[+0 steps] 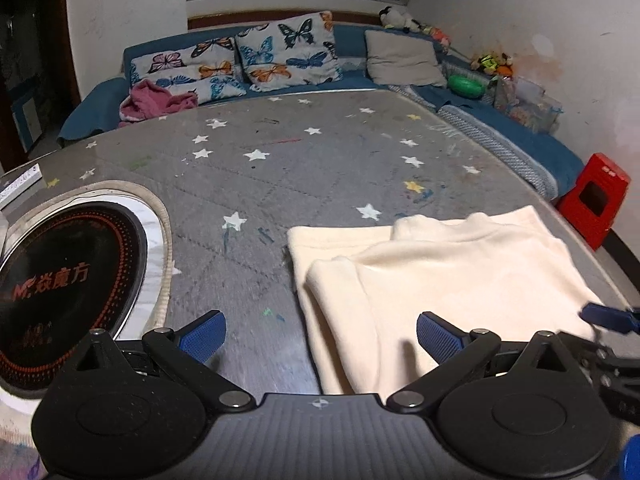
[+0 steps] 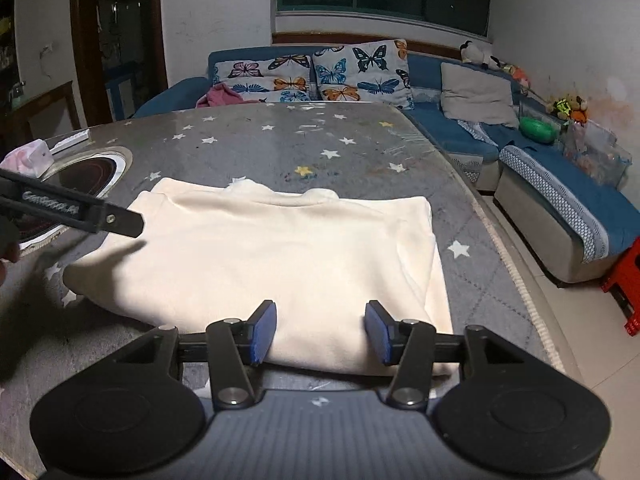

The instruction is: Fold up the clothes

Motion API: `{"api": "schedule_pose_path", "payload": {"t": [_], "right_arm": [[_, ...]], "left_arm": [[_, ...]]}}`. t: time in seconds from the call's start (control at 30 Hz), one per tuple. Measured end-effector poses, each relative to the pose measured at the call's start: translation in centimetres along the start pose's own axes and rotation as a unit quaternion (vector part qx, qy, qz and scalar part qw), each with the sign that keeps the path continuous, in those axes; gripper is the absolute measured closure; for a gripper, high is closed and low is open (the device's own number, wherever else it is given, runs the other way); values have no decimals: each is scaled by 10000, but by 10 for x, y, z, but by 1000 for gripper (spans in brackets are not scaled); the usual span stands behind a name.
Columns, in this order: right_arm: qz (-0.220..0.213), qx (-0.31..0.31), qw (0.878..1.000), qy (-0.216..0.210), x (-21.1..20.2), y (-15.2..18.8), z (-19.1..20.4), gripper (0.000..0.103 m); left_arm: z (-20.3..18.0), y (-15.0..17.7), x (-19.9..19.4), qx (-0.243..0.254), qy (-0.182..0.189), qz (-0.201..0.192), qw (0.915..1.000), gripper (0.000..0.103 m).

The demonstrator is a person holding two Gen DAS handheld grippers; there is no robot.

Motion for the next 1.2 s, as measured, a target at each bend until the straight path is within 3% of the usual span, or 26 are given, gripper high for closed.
{"api": "schedule_pose_path", "payload": {"t": [0.37,0.53,0.8,1.0,1.2], "right_arm": [[9,-18,10000,92,-8,10,-1,53],[-207,-87,9997,-105,-16,-4,13,53],[-36,-364,9989,-297,1,0,38,53],[-225,-324,9989,-253,0,-21,28,53],[-133,-84,9998,-138,25,-30,12,54]], "left_arm": [[-3,33,-11,99,49,40,9999,0],[4,32,-17,-3,-21,-19,10000,0],[10,37,-17,-177,13,97,9998,0],[12,35,-18,-193,-25,95,9998,0],[11,38,-16,-181,-23,142,9997,0]]}}
Point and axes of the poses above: each gripper's, at about its wrist camera, not at the fingertips, and x roughly the way its jaws point, z to its left, y to its underside, the point moved 8 cm from there along x, roughly the way its jaws point, and after that the axes turned 6 degrees about -z, right-handed, at the moved point
